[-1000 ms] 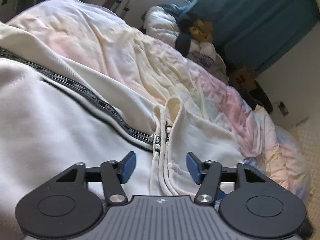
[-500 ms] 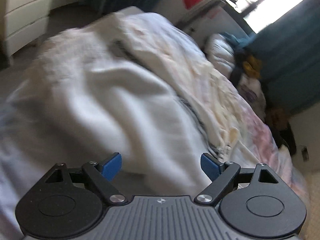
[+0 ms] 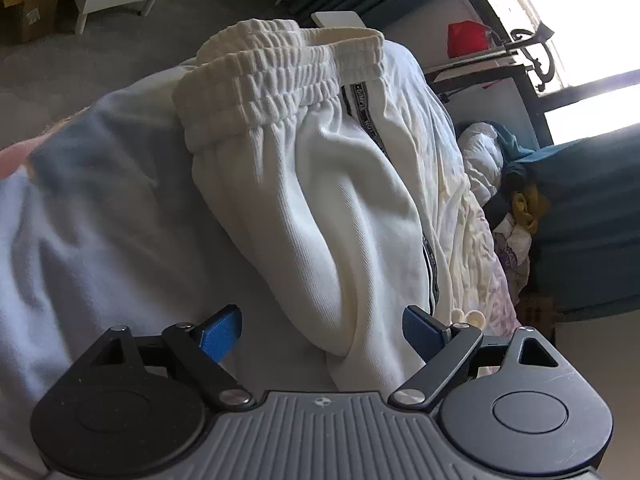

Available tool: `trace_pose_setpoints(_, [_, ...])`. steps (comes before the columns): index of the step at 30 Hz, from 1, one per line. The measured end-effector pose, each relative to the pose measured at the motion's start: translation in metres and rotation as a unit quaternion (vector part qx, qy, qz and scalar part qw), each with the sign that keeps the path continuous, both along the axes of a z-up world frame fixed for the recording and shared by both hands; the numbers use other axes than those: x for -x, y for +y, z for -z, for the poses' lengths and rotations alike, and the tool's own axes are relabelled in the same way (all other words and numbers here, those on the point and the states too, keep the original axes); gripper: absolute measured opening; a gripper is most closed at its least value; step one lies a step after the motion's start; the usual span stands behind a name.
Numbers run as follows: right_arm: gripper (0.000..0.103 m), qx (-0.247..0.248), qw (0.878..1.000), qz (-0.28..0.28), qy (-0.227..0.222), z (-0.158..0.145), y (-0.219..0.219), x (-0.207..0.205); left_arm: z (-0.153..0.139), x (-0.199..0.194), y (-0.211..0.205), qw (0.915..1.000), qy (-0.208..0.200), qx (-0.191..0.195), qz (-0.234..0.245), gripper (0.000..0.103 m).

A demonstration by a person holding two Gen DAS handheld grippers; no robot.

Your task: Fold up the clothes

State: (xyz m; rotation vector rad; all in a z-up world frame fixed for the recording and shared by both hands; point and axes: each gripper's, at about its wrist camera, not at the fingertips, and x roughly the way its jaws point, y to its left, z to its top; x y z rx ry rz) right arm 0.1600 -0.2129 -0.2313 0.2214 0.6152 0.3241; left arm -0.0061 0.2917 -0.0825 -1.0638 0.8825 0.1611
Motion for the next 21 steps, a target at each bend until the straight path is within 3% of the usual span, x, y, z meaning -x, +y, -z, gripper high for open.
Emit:
trace_pose_setpoints(6, [0.075, 0.01, 1.0, 0.0, 0.007, 0.003, 0.003, 0.001, 0.014, 0.002, 0.013, 0.999, 0.024, 0.027, -0.027, 0.089])
trace_pose_setpoints(11, [0.075, 0.003, 1.0, 0.003, 0.009, 0.003, 0.002, 0.001, 0.022, -0.007, 0.005, 0.9989, 0.039, 0.026, -0.006, 0.089])
trace_pose_setpoints(16, [0.076, 0.002, 1.0, 0.006, 0.008, 0.004, 0.003, 0.0, 0.032, -0.018, 0.011, 0.9977, 0.025, 0.052, -0.037, 0.089])
trace_pose_setpoints(21, [0.074, 0.01, 1.0, 0.009, 0.002, 0.002, 0.005, 0.001, 0.038, -0.028, 0.023, 0.9951, 0.026, 0.026, -0.092, 0.088])
